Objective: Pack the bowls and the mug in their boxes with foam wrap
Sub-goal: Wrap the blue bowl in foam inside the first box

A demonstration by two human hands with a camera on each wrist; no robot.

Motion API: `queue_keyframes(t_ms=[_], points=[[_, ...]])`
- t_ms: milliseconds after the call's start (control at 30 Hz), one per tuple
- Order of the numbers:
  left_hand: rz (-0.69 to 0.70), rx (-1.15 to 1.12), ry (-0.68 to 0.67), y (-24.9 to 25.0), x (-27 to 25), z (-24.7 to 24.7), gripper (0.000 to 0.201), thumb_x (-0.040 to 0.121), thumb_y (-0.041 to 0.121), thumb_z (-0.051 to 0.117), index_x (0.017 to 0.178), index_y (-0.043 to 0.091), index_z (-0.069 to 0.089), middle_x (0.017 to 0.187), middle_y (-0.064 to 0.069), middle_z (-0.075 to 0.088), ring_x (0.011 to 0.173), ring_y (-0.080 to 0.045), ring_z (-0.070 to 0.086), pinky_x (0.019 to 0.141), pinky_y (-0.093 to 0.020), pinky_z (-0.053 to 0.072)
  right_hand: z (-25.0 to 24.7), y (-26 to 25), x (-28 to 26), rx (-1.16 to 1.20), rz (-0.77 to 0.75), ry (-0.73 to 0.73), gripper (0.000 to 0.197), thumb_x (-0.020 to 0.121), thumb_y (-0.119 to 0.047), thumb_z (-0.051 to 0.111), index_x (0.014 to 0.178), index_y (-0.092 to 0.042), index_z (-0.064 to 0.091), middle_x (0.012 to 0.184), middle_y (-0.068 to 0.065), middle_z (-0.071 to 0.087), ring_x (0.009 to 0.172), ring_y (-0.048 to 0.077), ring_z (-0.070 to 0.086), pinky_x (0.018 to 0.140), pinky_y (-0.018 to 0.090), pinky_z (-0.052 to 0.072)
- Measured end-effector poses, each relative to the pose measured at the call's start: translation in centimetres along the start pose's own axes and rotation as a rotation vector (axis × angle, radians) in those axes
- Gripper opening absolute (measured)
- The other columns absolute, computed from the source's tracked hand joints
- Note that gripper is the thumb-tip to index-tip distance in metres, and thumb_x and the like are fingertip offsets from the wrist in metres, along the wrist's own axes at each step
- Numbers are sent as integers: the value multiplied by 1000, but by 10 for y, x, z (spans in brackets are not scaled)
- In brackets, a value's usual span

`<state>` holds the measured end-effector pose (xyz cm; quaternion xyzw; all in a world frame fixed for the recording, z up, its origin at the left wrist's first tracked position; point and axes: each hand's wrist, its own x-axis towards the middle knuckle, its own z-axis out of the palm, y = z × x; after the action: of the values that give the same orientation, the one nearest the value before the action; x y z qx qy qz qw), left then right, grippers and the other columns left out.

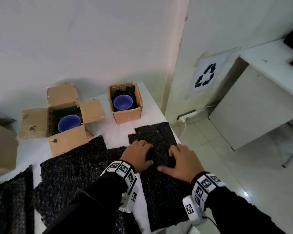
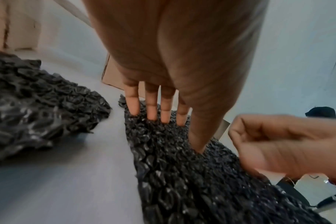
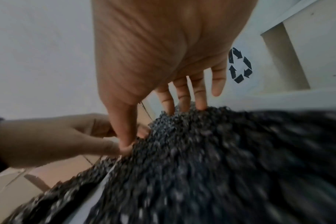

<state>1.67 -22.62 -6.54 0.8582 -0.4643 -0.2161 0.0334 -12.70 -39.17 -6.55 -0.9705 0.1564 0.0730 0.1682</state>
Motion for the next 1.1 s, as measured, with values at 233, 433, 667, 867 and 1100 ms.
queue_keyframes(t_ms=[233, 433, 667, 867, 1100], points=[[-25, 87, 126, 15, -8, 4, 90, 78, 53, 66, 149, 39, 12, 151, -7, 15, 129, -29, 31, 103, -44, 40, 13, -1, -19, 8, -33, 48, 23, 81, -47, 63, 100, -34, 62, 108, -8, 56, 105, 22, 50, 83, 39, 39], [182, 88, 407, 17, -14, -5, 28, 78, 43, 63, 101, 26, 64, 127, 0, 57, 116, -26, 49, 93, -46, 45, -14, 3, -19, 128, -92, 199, 16, 96, -26, 49, 109, -26, 58, 106, -8, 62, 98, 19, 53, 86, 40, 37], [110, -142, 419, 22, -22, -39, 27, 95, 24, 50, 119, 14, 48, 109, -8, 60, 89, -31, 59, 70, -39, 47, -55, -15, 0, 250, -88, 190, 46, 85, -67, 43, 108, -28, 53, 93, -12, 61, 91, 10, 55, 85, 34, 33], [96, -21, 473, -4, -42, -66, 43, 89, 56, 38, 109, 21, 54, 99, 2, 61, 80, -23, 60, 66, -34, 49, -75, -34, 31, 314, -162, 30, 22, 81, -22, 65, 100, -18, 55, 93, 0, 61, 90, 22, 60, 78, 36, 48], [-57, -93, 407, -41, -44, -87, 23, 98, 39, 40, 109, 19, 39, 85, -7, 67, 74, -33, 61, 61, -35, 43, -87, -64, 65, 314, -209, -173, 21, 90, -19, 50, 107, -20, 38, 92, 11, 63, 89, 32, 60, 77, 39, 46]])
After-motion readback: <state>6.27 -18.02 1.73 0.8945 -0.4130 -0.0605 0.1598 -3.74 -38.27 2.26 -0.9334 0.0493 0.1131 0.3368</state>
